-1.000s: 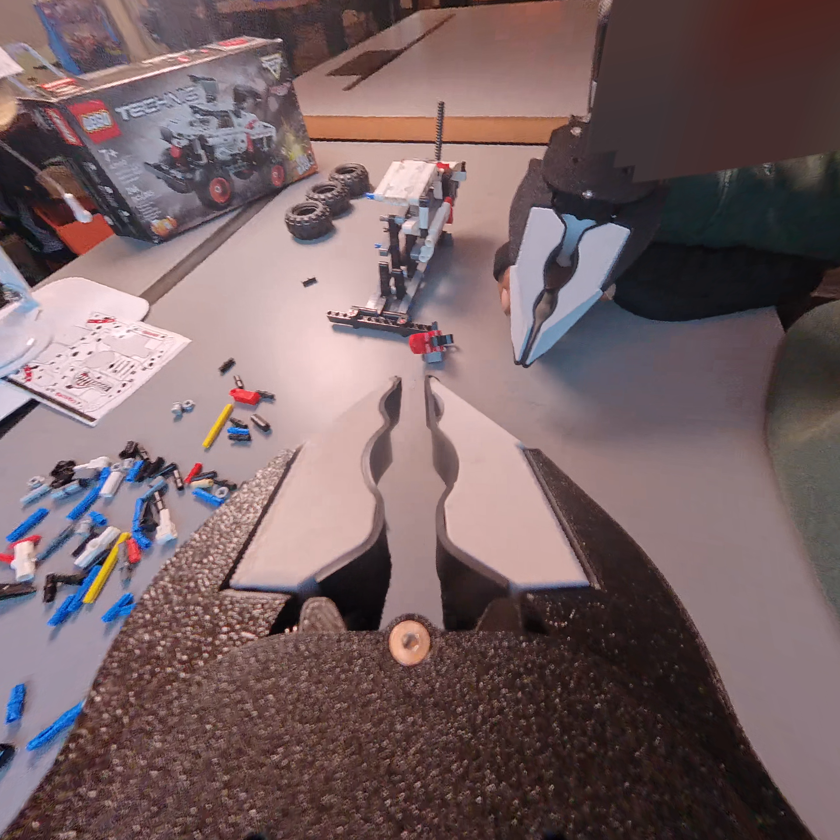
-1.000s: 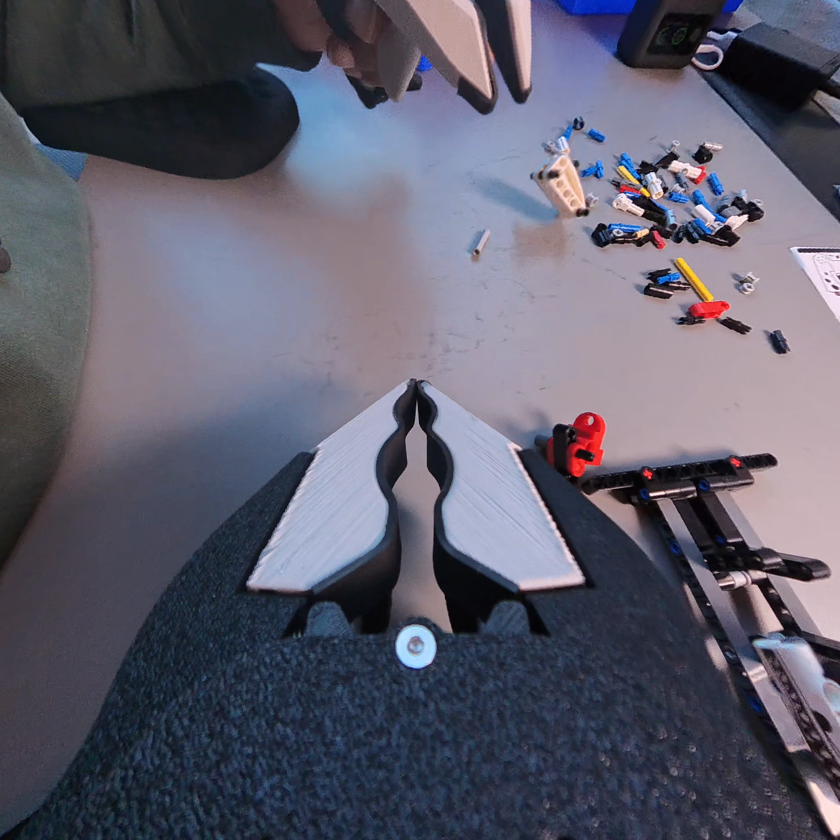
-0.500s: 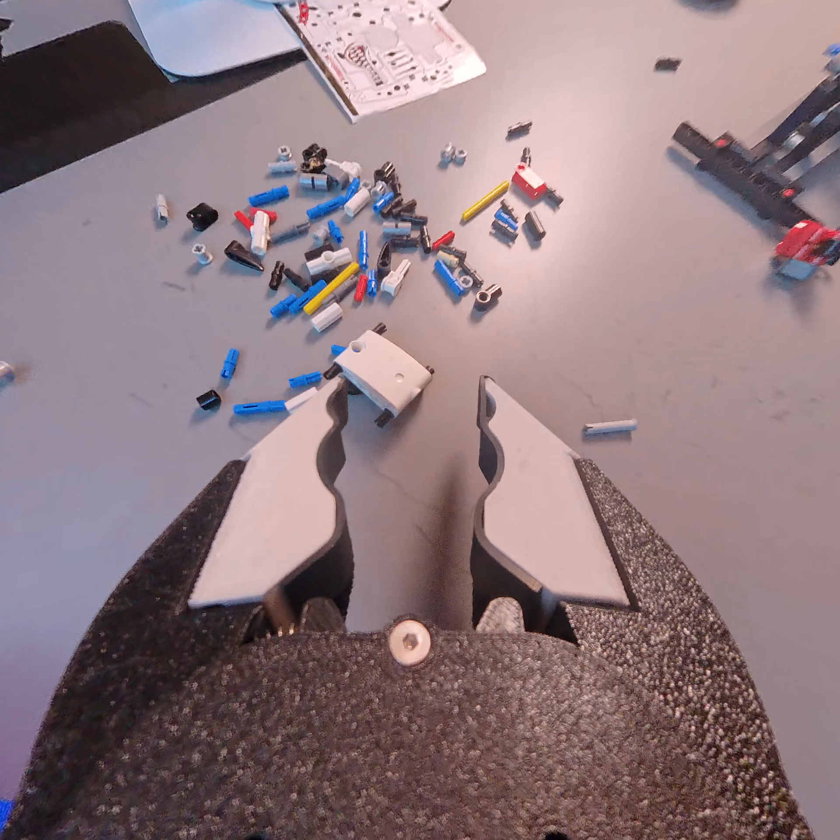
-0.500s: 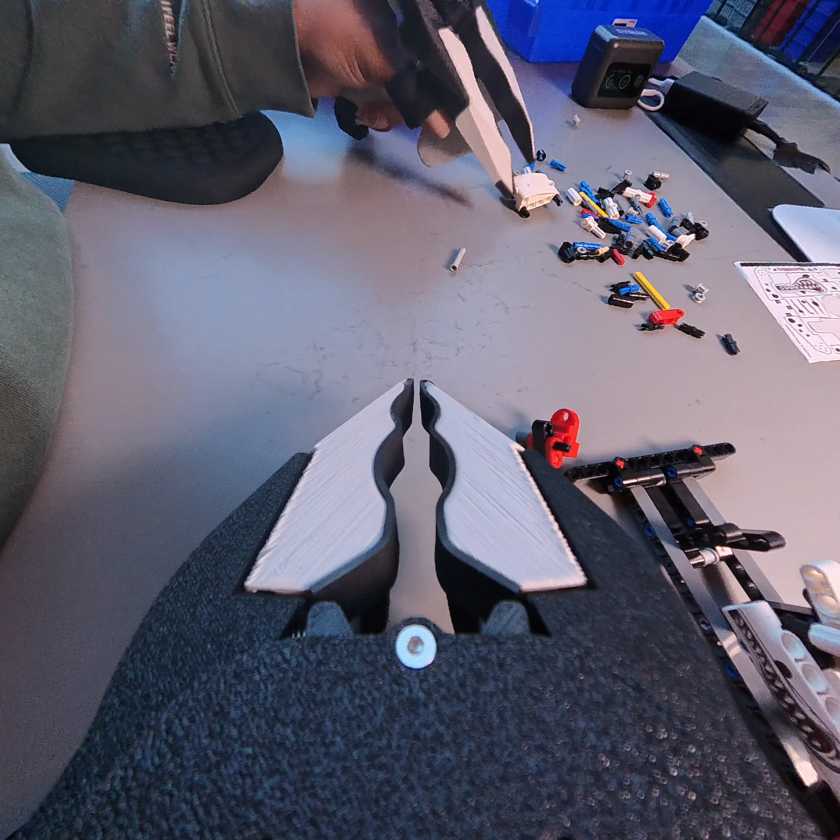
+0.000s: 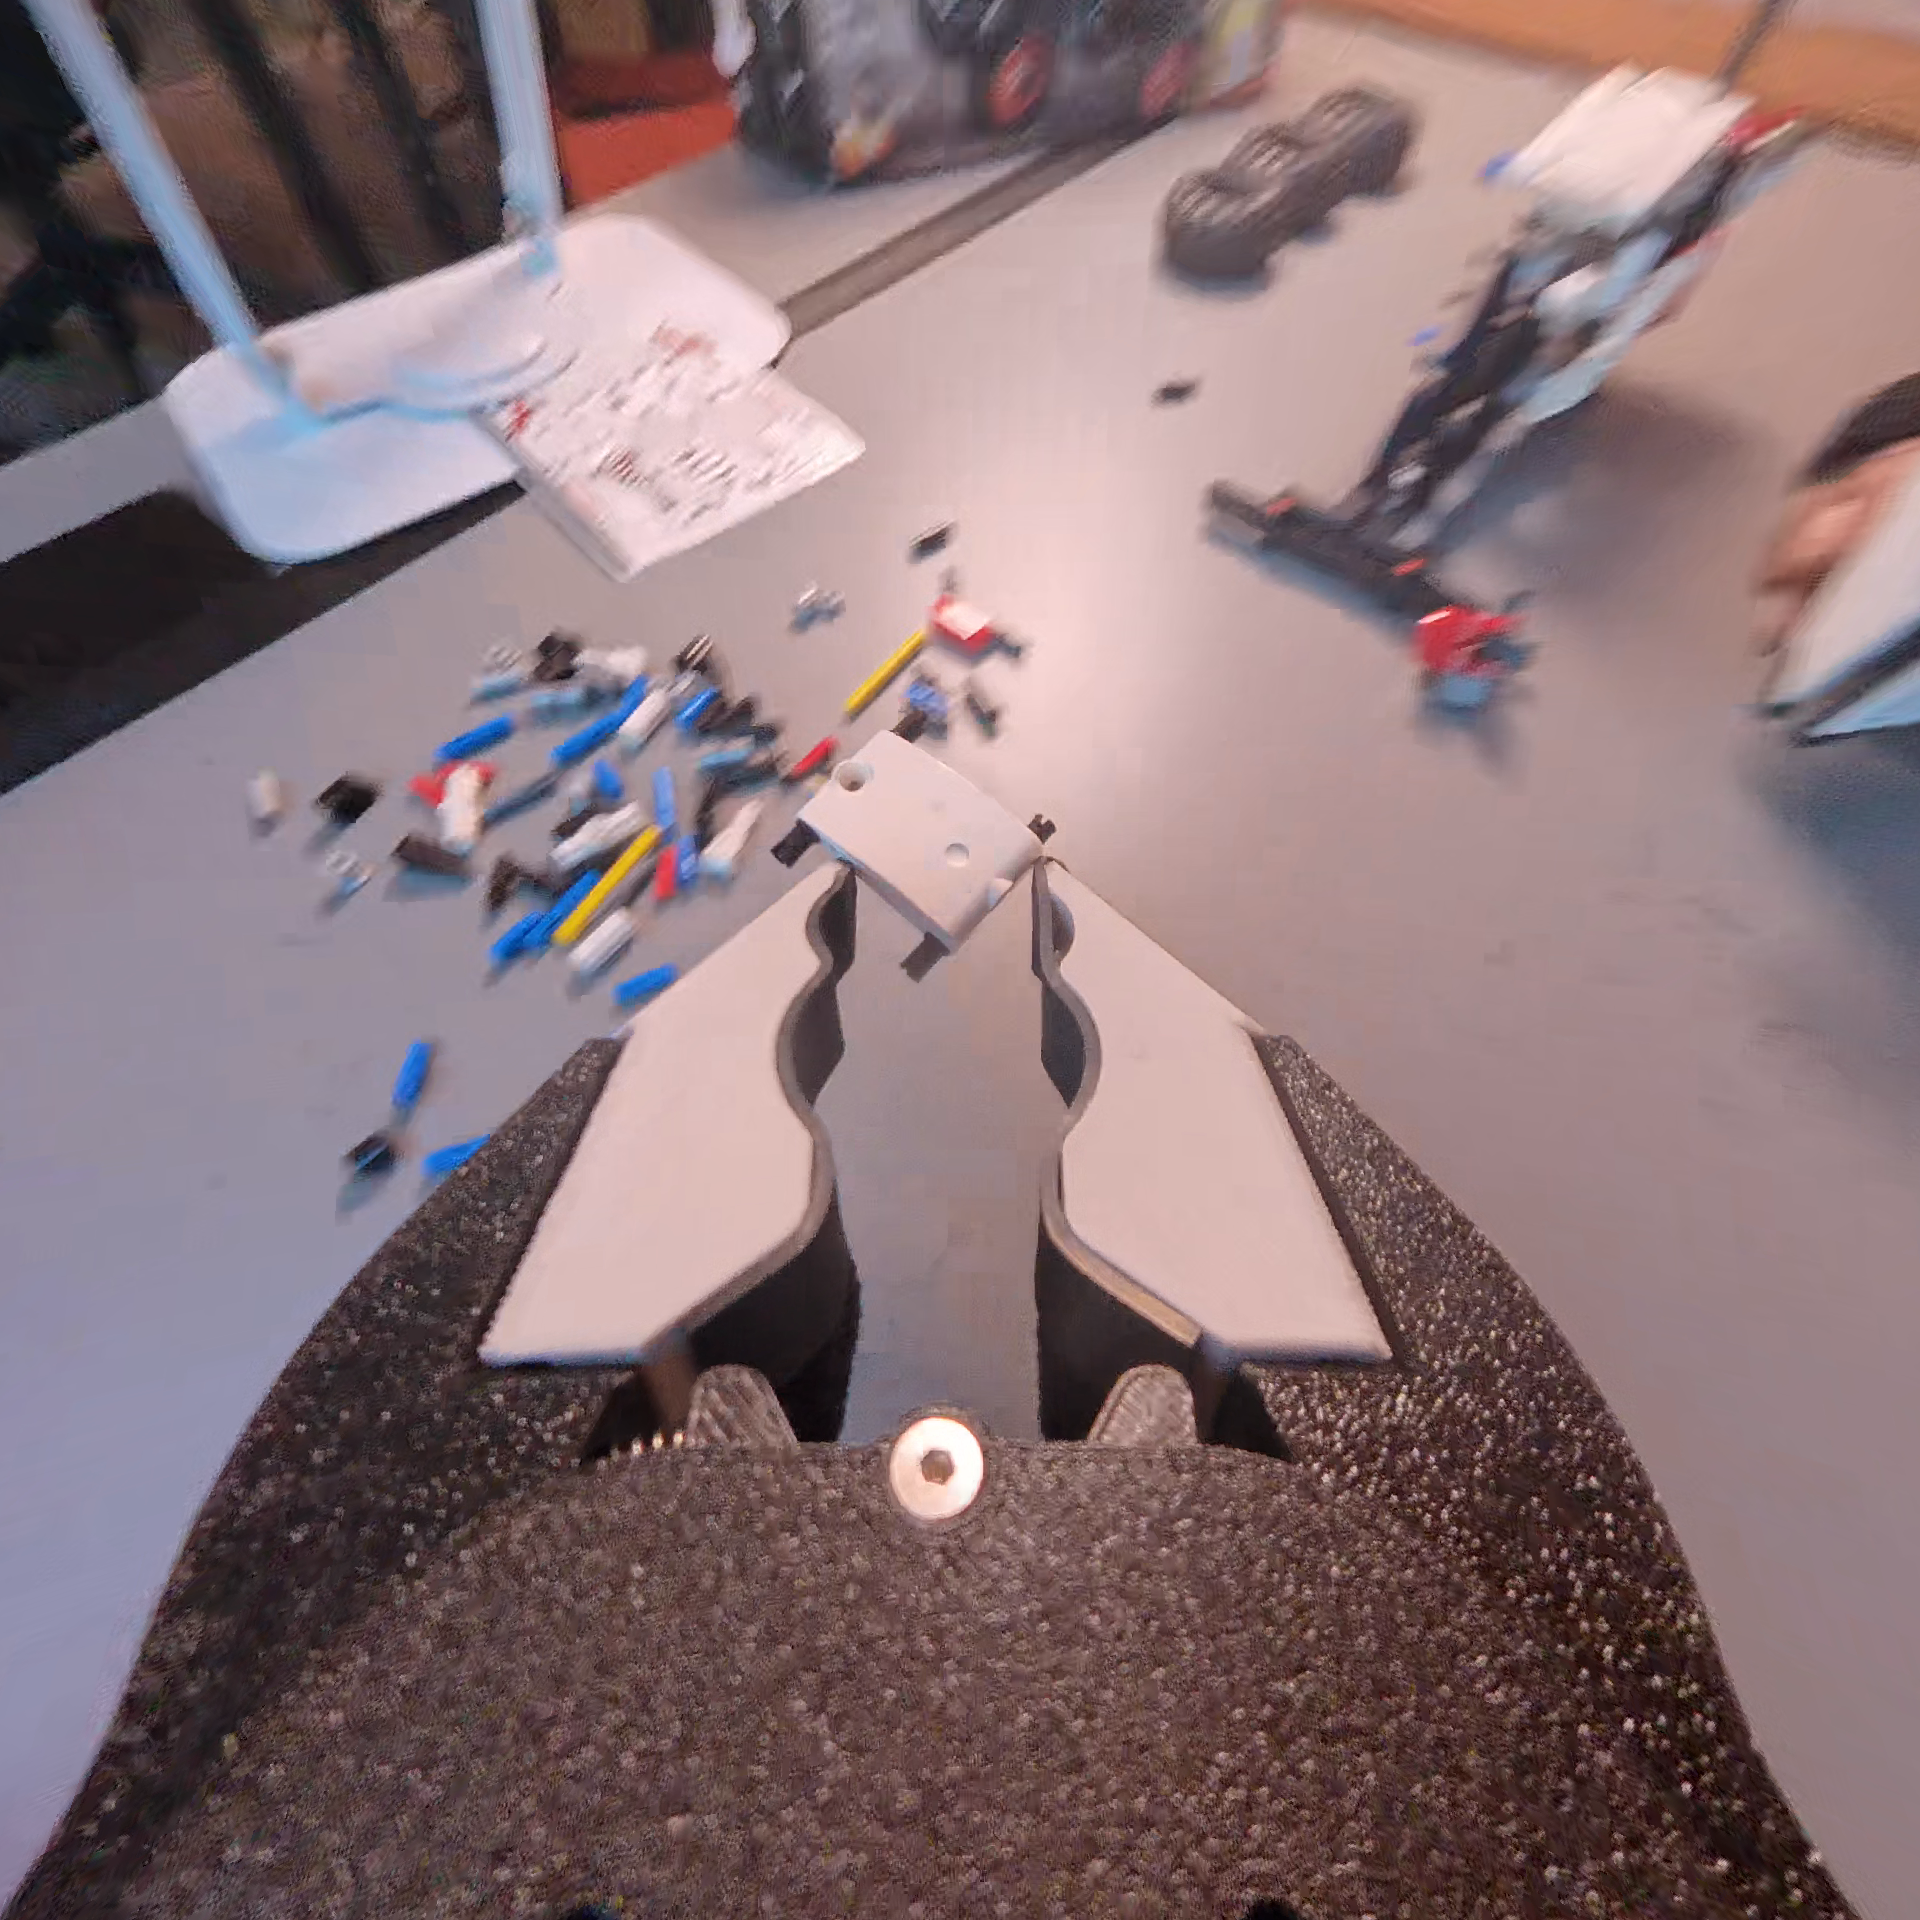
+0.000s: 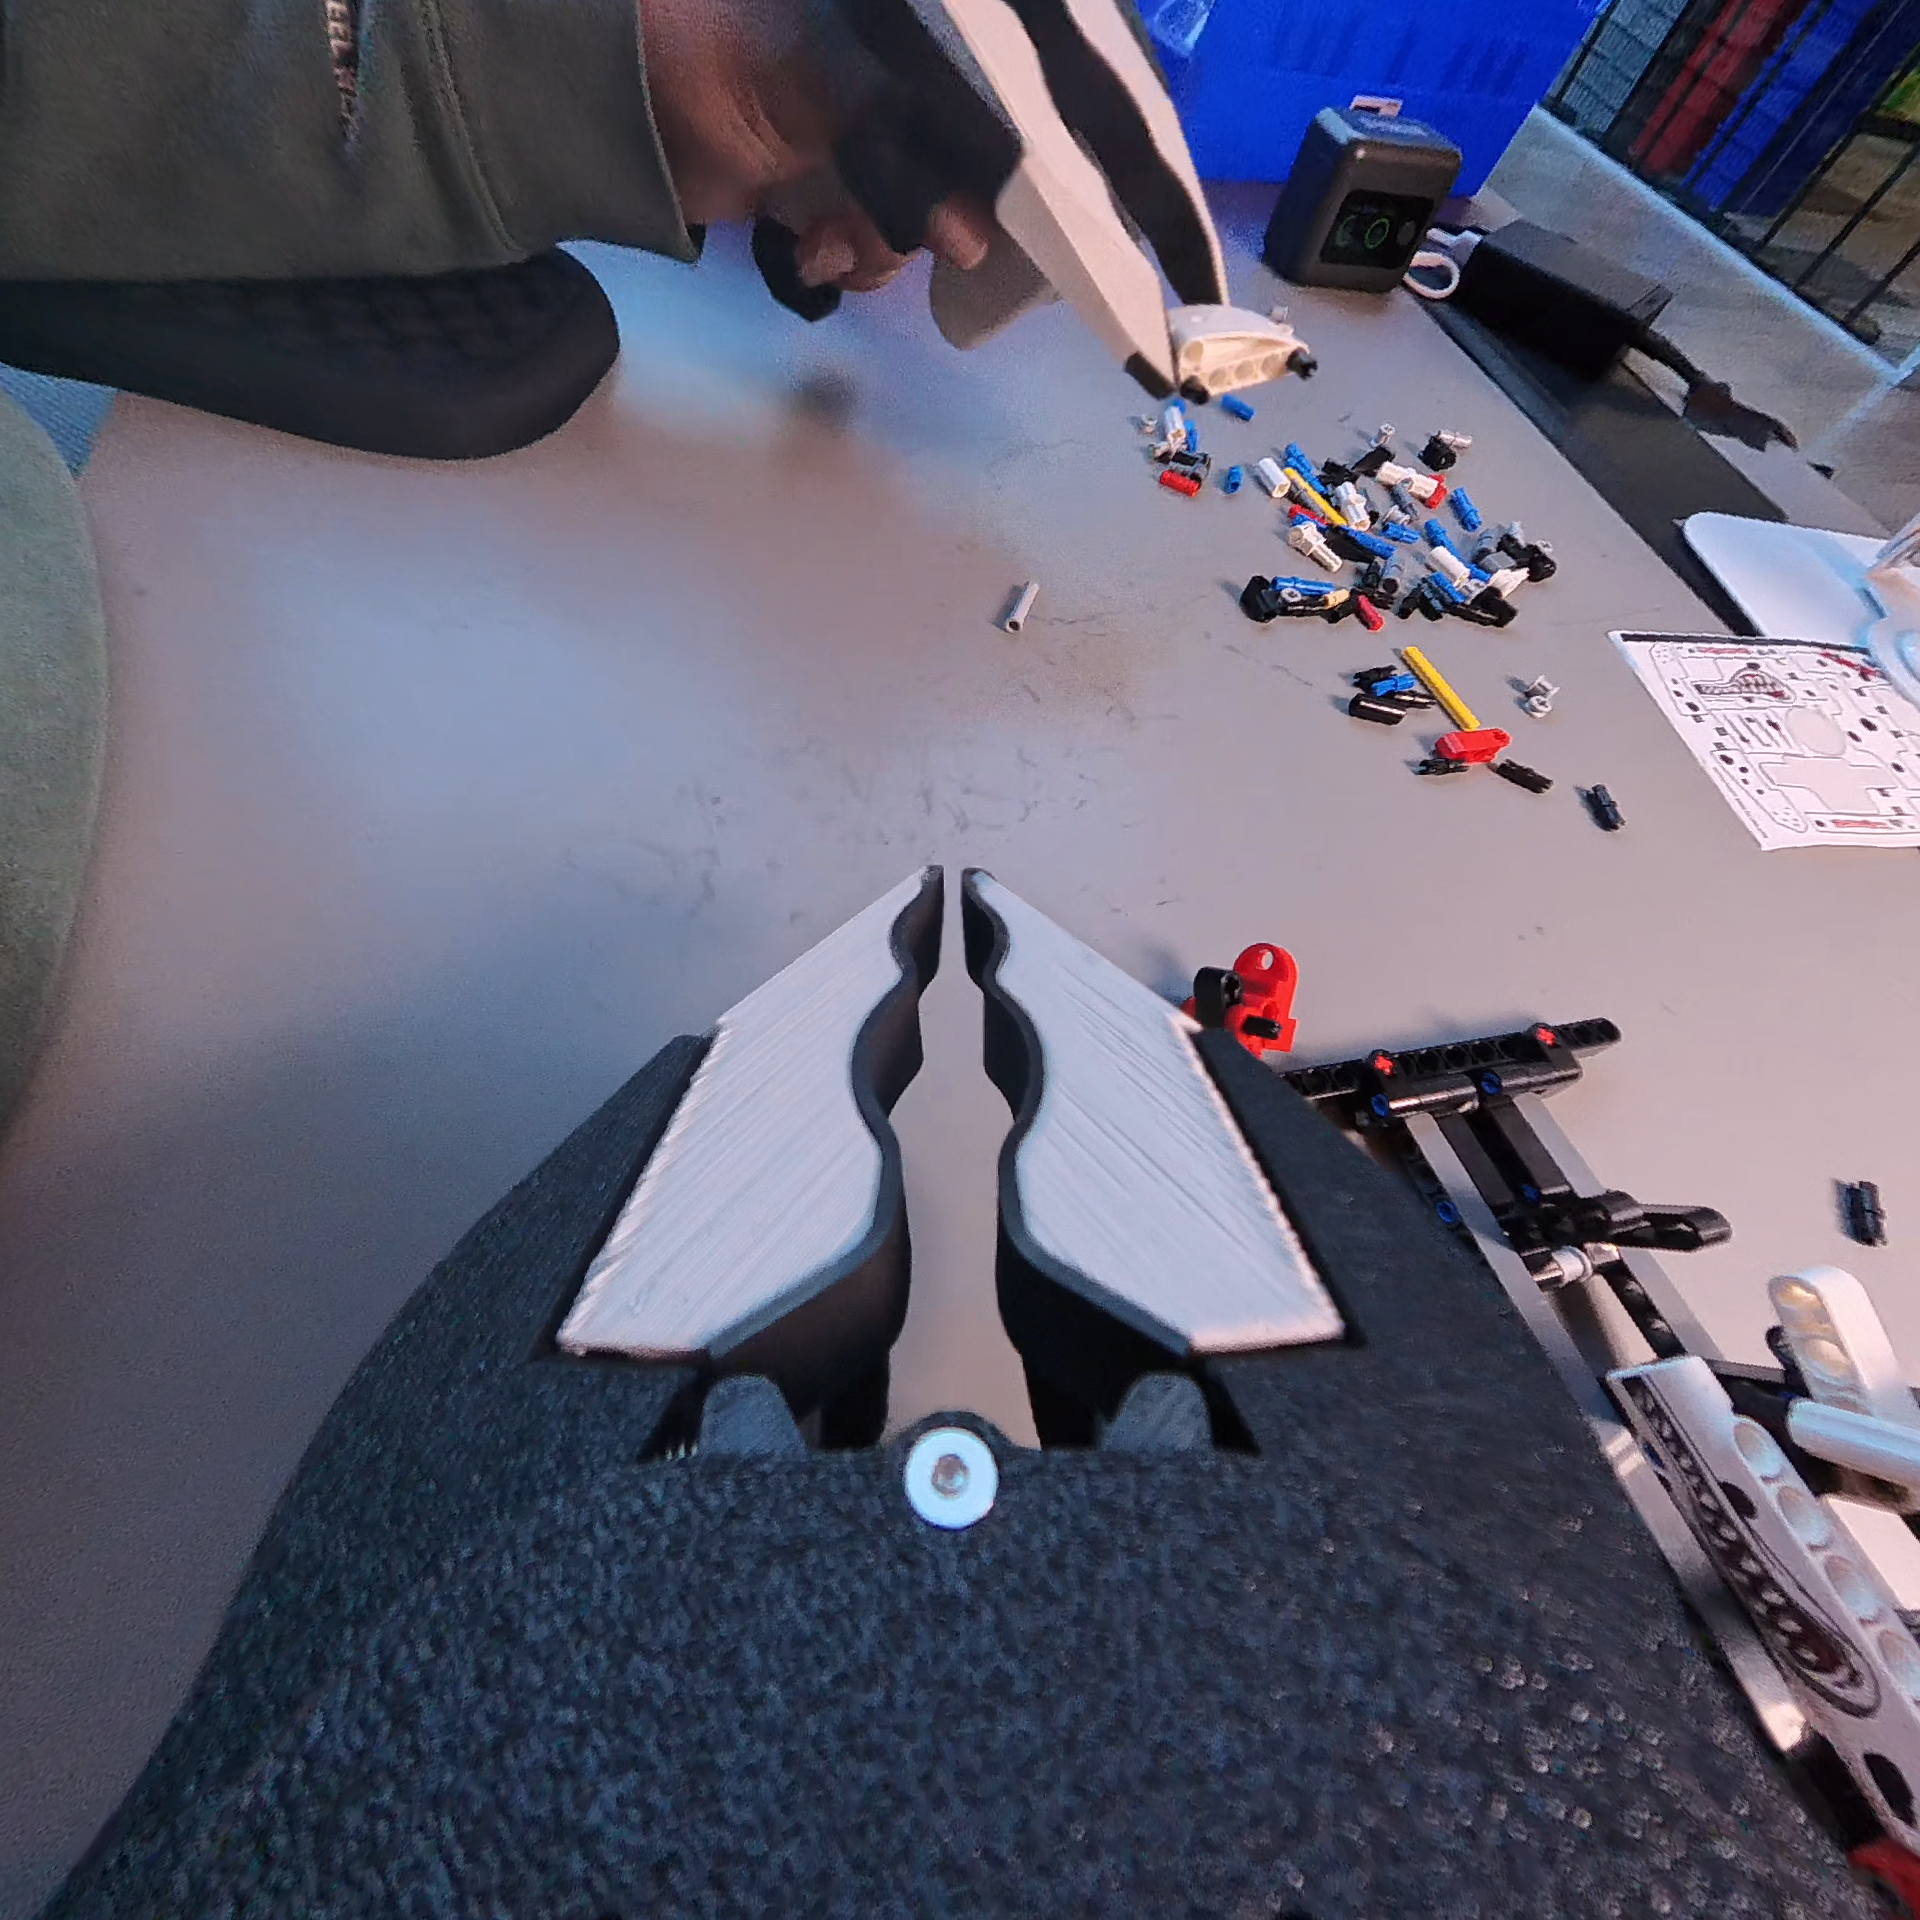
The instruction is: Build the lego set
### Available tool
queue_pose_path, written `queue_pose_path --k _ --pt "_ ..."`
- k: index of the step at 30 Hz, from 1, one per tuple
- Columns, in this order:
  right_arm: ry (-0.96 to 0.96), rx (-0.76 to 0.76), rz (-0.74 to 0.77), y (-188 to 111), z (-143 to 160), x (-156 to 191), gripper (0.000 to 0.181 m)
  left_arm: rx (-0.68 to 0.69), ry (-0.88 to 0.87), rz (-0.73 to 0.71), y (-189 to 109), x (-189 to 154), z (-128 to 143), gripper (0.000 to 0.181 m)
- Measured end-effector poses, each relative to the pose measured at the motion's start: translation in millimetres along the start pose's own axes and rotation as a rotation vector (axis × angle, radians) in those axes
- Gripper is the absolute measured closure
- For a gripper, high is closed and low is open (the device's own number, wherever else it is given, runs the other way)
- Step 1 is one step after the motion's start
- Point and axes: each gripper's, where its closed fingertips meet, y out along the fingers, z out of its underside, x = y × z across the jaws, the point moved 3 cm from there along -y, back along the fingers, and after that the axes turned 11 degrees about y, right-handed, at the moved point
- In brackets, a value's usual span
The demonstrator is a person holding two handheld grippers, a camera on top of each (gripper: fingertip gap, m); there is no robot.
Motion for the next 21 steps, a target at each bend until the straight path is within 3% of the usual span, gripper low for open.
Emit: queue_pose_path --k 4,11,13,16,21 --pt "0.004 -0.057 0.016 0.8 -7.7 -2.2 0.167 -0.205 -0.013 0.363 -10.1 -63.1 -35.2 0.148" --pt "-0.218 -0.099 0.03 15.1 -17.6 20.4 0.137 -0.158 -0.106 0.797 -4.2 -151.6 -43.7 0.148" --pt "-0.28 -0.119 0.014 19.3 -21.5 31.0 0.139 -0.151 -0.123 0.867 -5.3 -164.4 -45.9 0.148" --pt "-0.305 -0.149 0.011 15.8 -26.2 32.4 0.161 -0.146 -0.141 0.942 -10.1 -172.7 -45.8 0.148" --pt "-0.107 -0.093 -0.115 11.8 -20.9 31.9 0.171 -0.193 -0.194 0.92 -12.7 -161.2 -50.6 0.15"
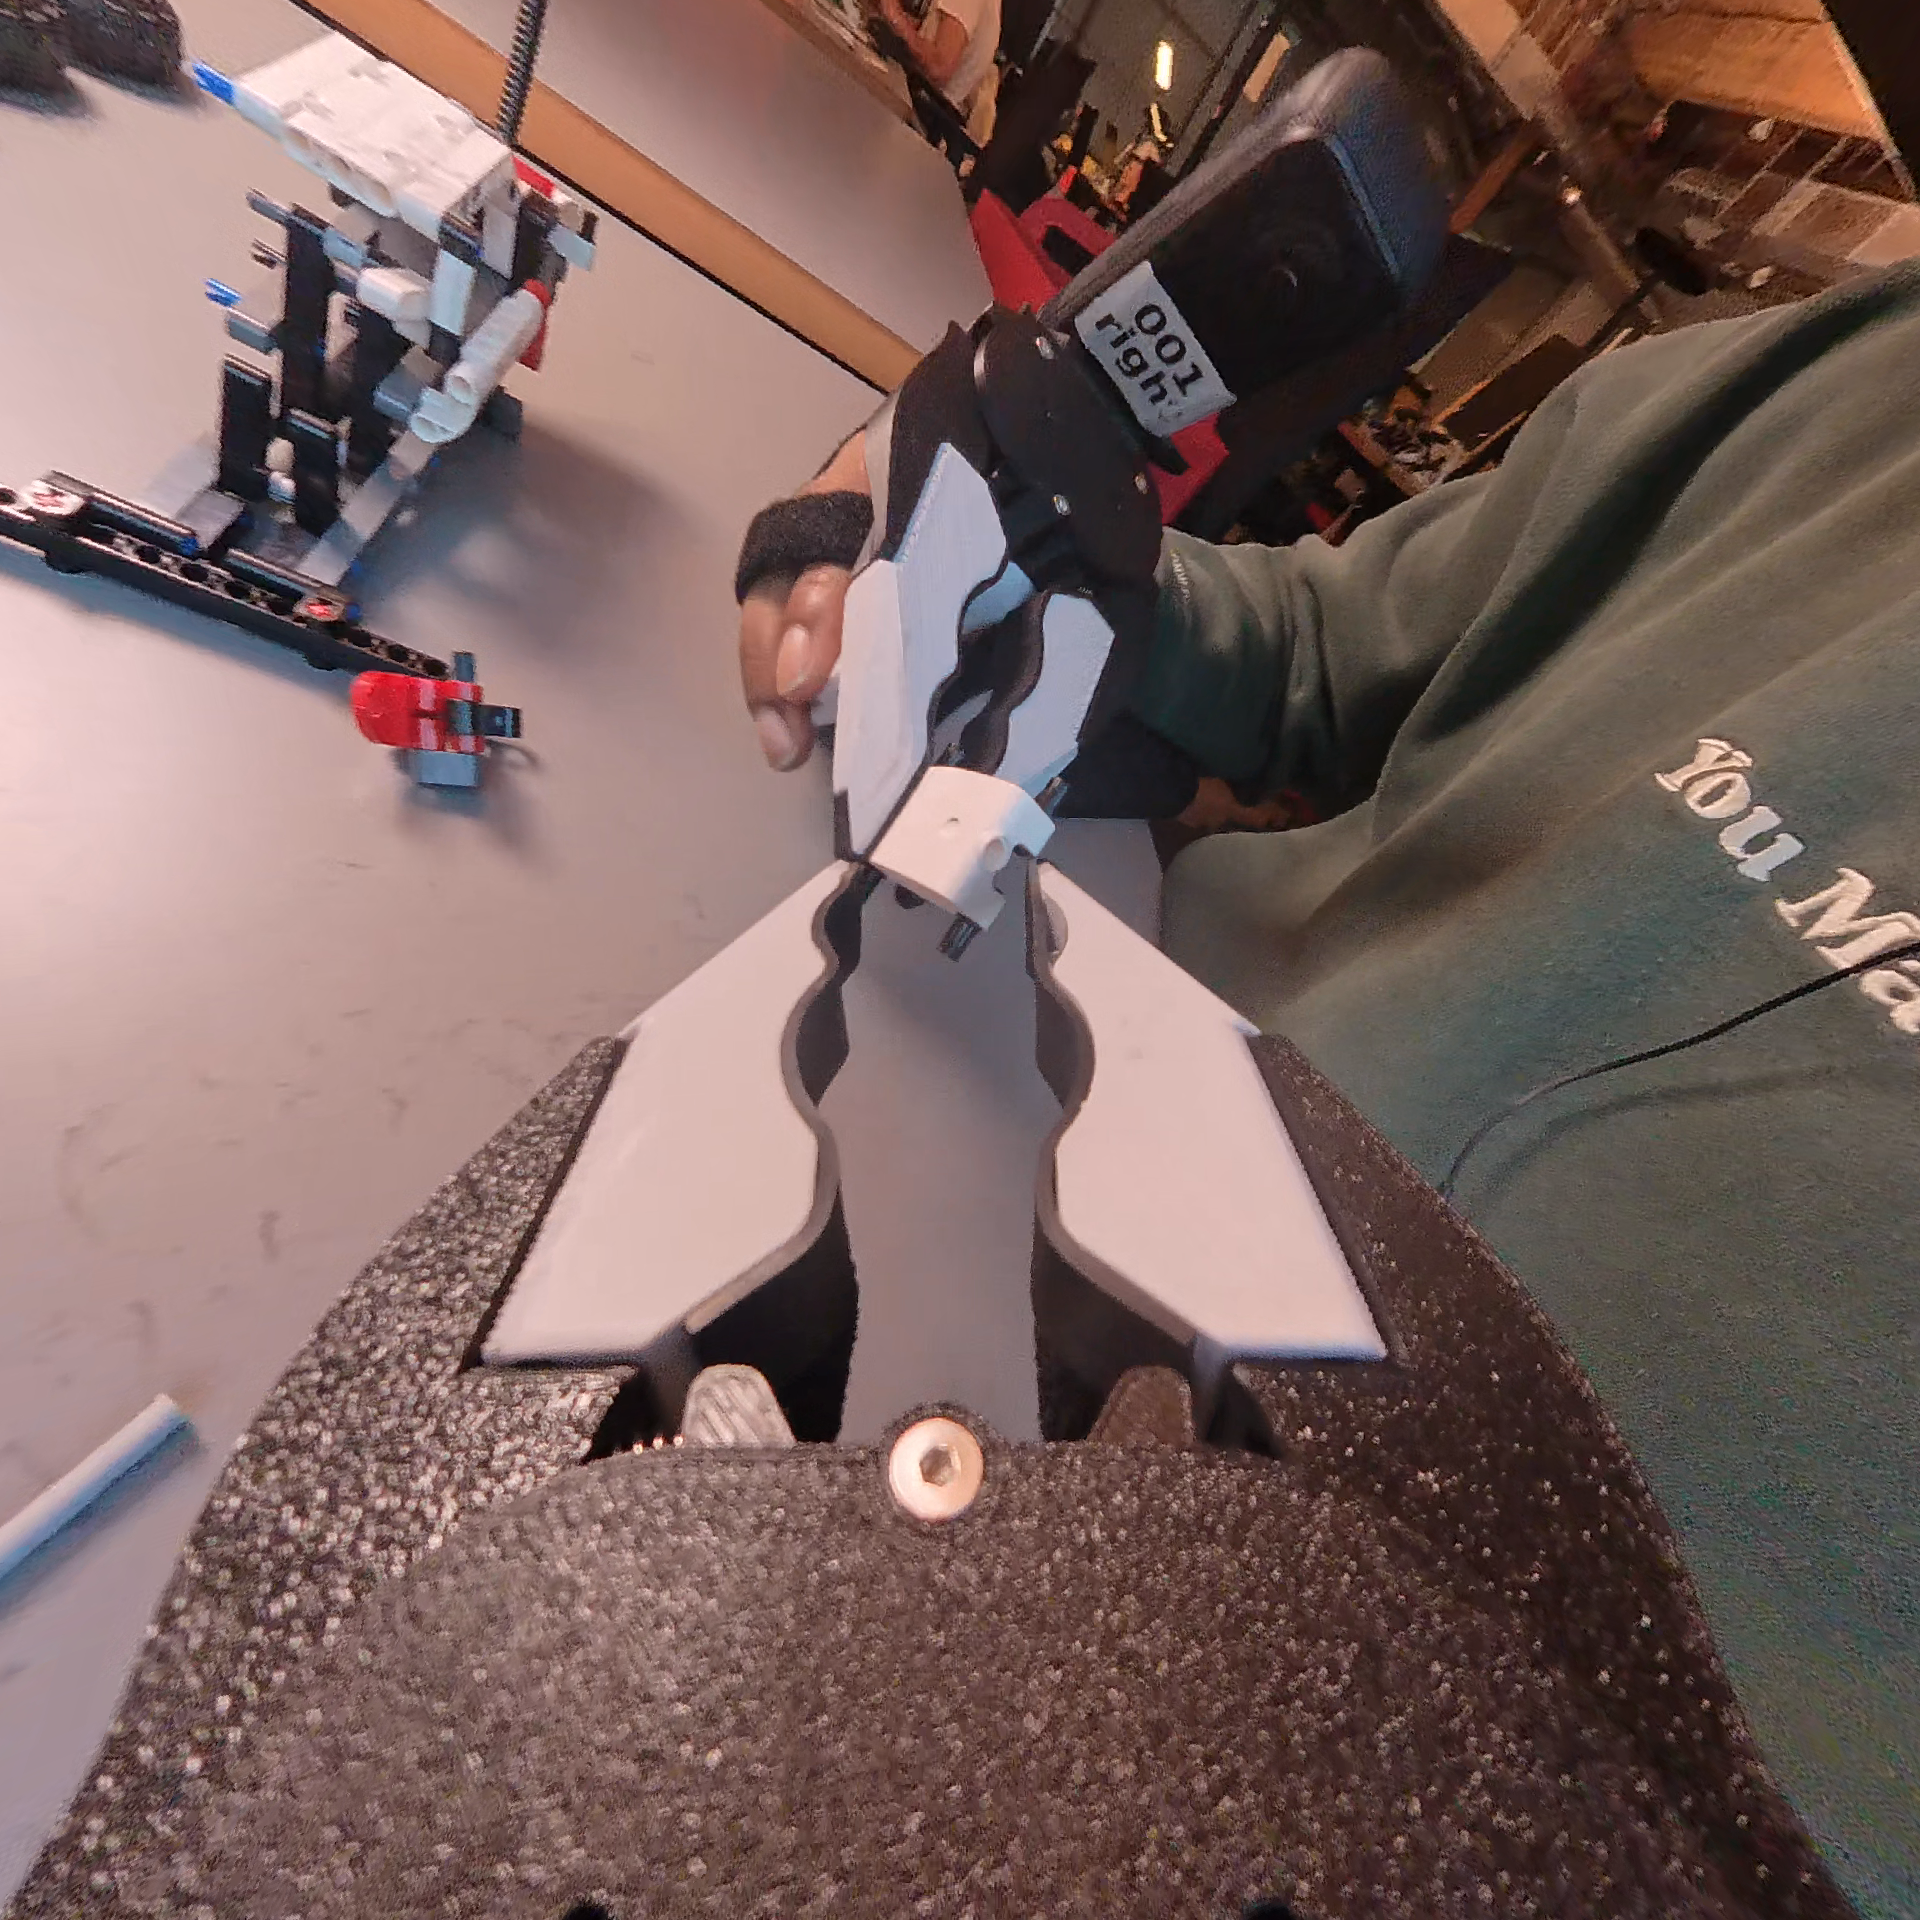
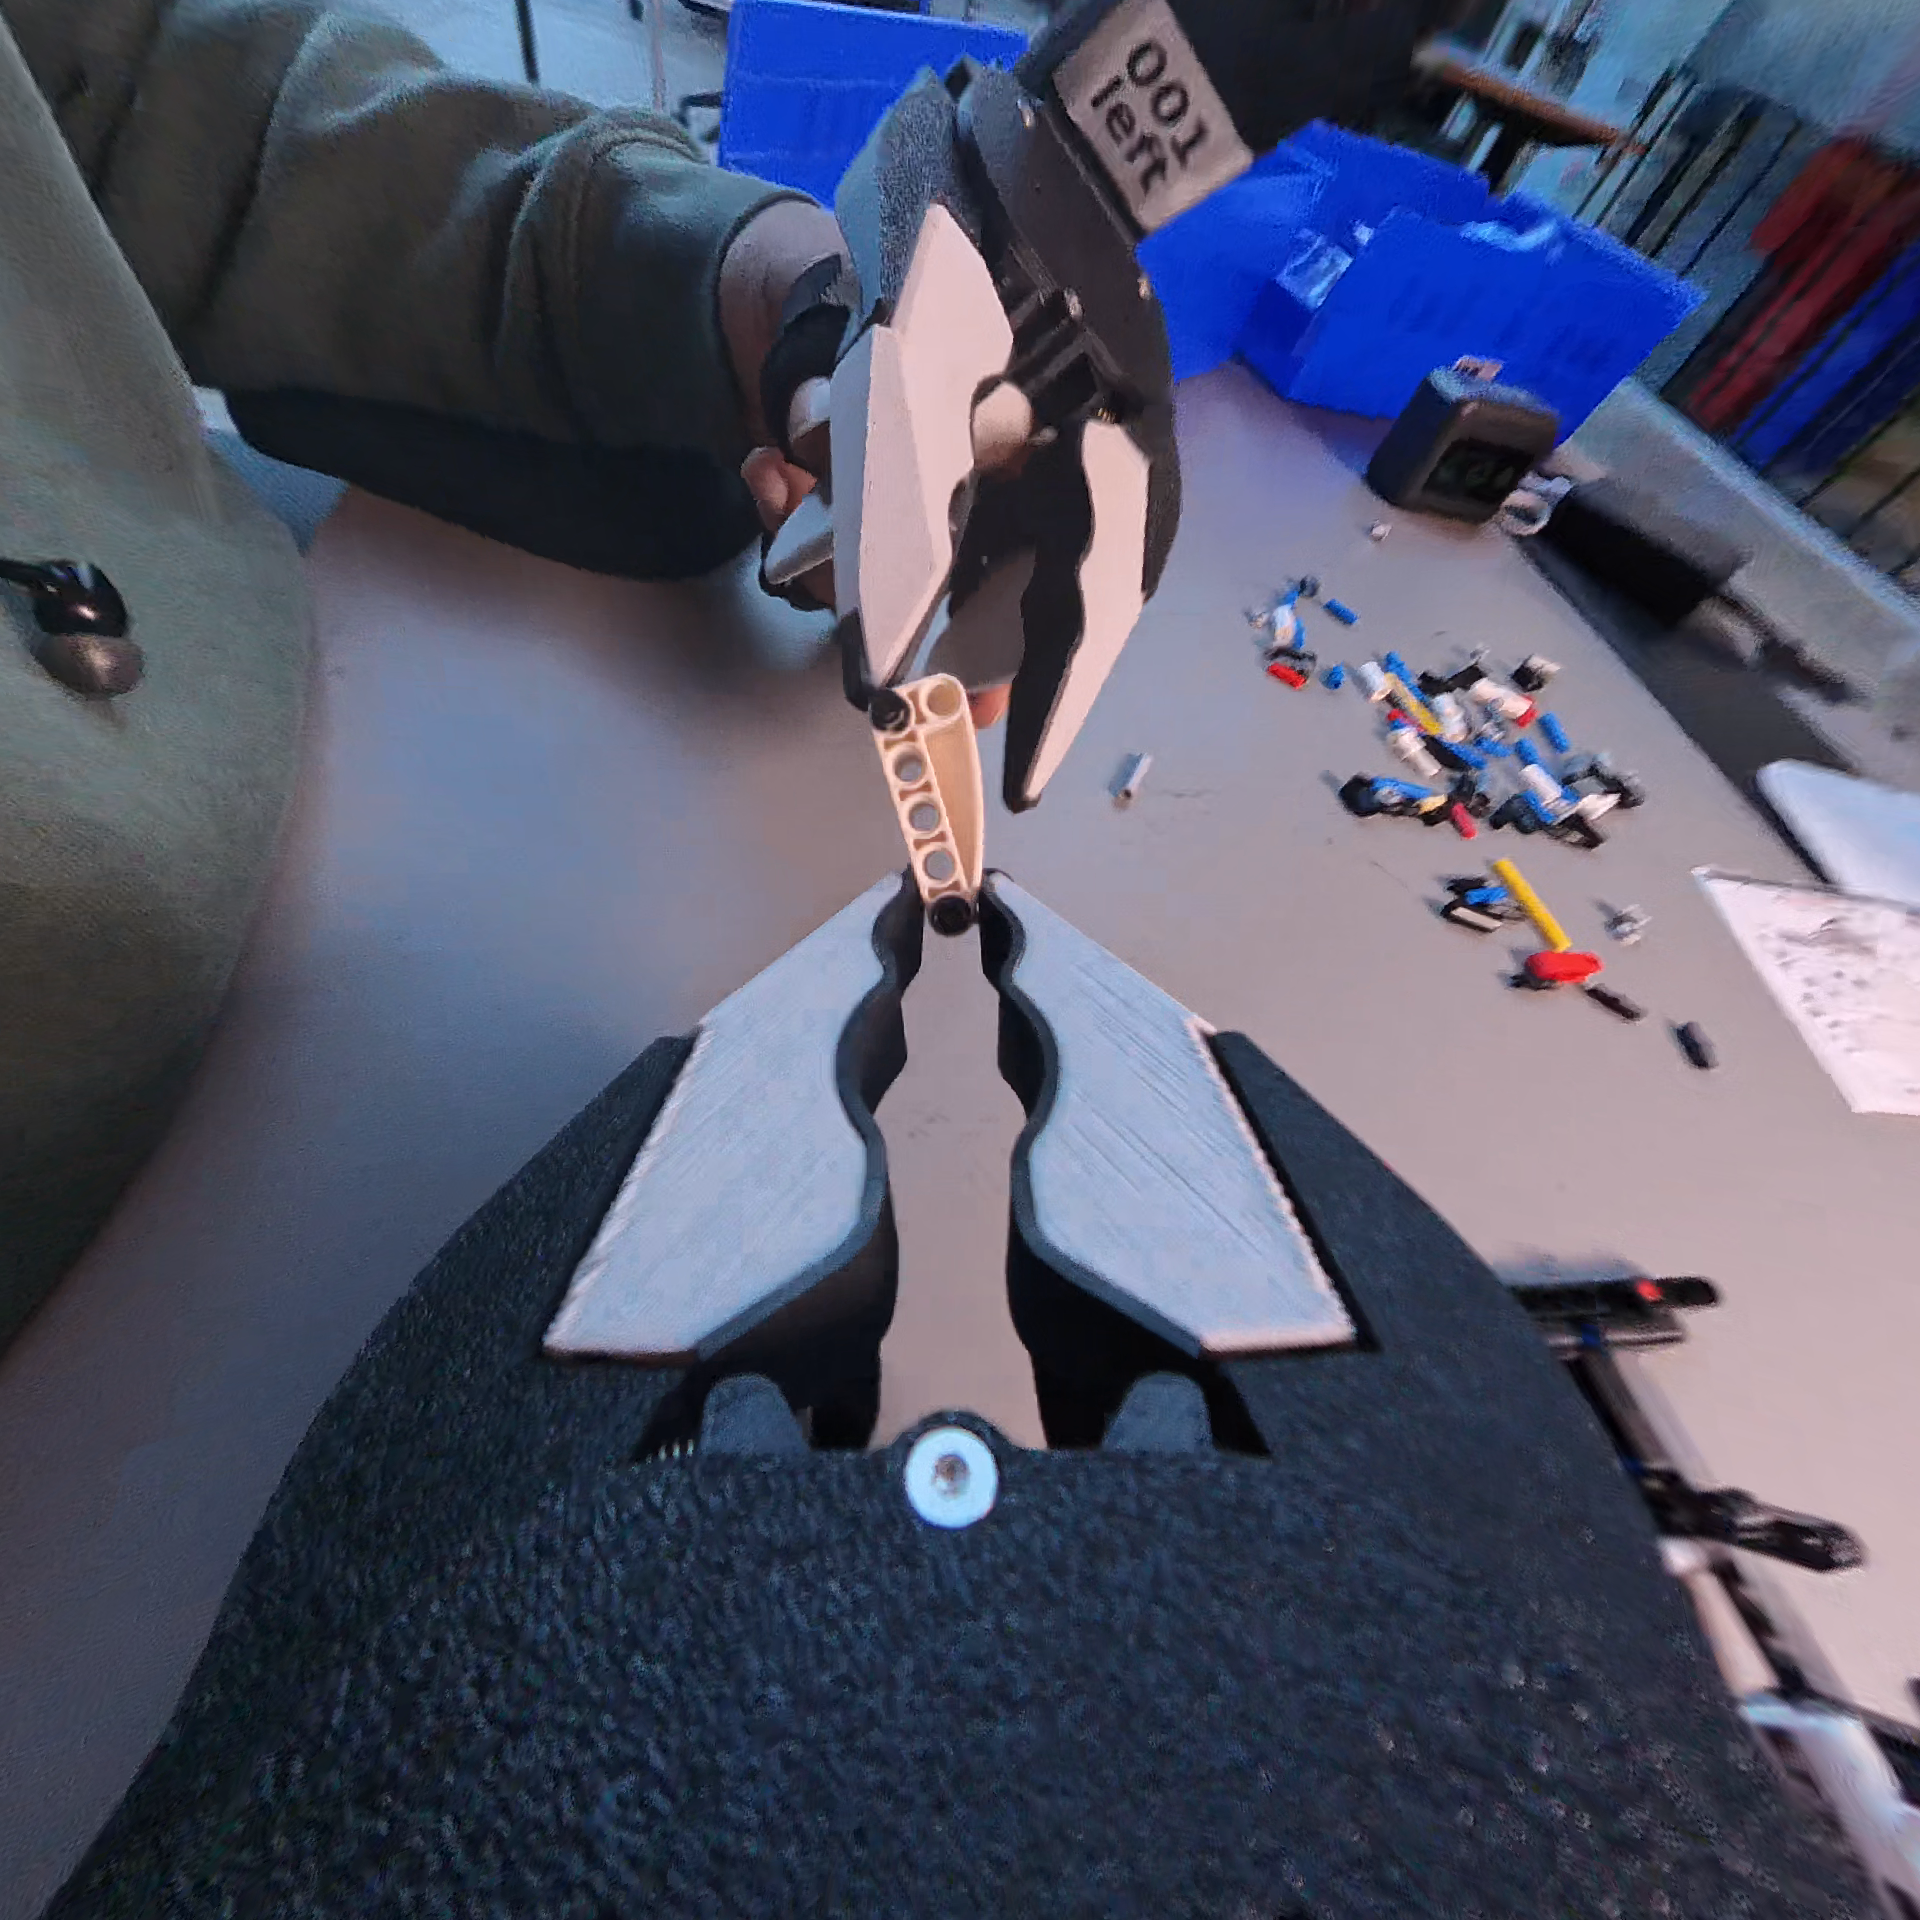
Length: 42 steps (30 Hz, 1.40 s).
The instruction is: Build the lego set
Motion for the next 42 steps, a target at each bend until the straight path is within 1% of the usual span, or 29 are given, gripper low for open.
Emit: queue_pose_path --k 2,5,7,9,14,15,19,24,27,31,35,38,42 --pt "0.116 0.054 -0.05 1.1 5.4 -2.0 0.171 0.02 0.049 -0.045 -2.8 3.6 1.1 0.147" --pt "0.235 0.158 -0.127 5.8 12.4 -1.8 0.171 0.079 0.151 -0.086 -0.2 3.1 5.9 0.144" --pt "0.344 0.225 -0.205 11.8 15.9 1.4 0.171 0.135 0.19 -0.109 4.4 3.1 11.9 0.149" --pt "0.431 0.277 -0.287 18.4 17.7 6.2 0.172 0.193 0.187 -0.116 8.7 3.7 20.0 0.163" --pt "0.521 0.425 -0.401 23.5 31.8 8.9 0.172 0.3 0.132 -0.139 10.1 9.4 38.4 0.165" --pt "0.52 0.445 -0.404 23.1 32.8 6.9 0.172 0.312 0.114 -0.143 10.5 10.5 40.7 0.165" --pt "0.418 0.486 -0.272 25.1 34.9 -12.5 0.169 0.358 0.028 -0.22 5.8 24.4 48.9 0.165" --pt "0.405 0.454 -0.222 27.2 35.4 -19.4 0.17 0.372 -0.014 -0.263 4.6 30.5 53.1 0.165" --pt "0.367 0.449 -0.113 26.6 37.6 -33.6 0.168 0.394 -0.023 -0.26 4.8 30.5 56.9 0.157" --pt "0.343 0.397 -0.06 24.6 31.0 -40.1 0.165 0.41 -0.014 -0.257 1.7 28.3 57.1 0.149" --pt "0.26 0.322 -0.06 15.8 18.9 -35.3 0.155 0.382 0.002 -0.281 -9.6 30.9 51.6 0.145" --pt "0.182 0.312 -0.075 14.5 19.0 -28.1 0.143 0.35 0.038 -0.298 -14.3 33.5 45.2 0.138" --pt "0.133 0.344 -0.089 22.9 24.0 -22.2 0.126 0.365 0.106 -0.334 -12.2 39.0 47.2 0.123"
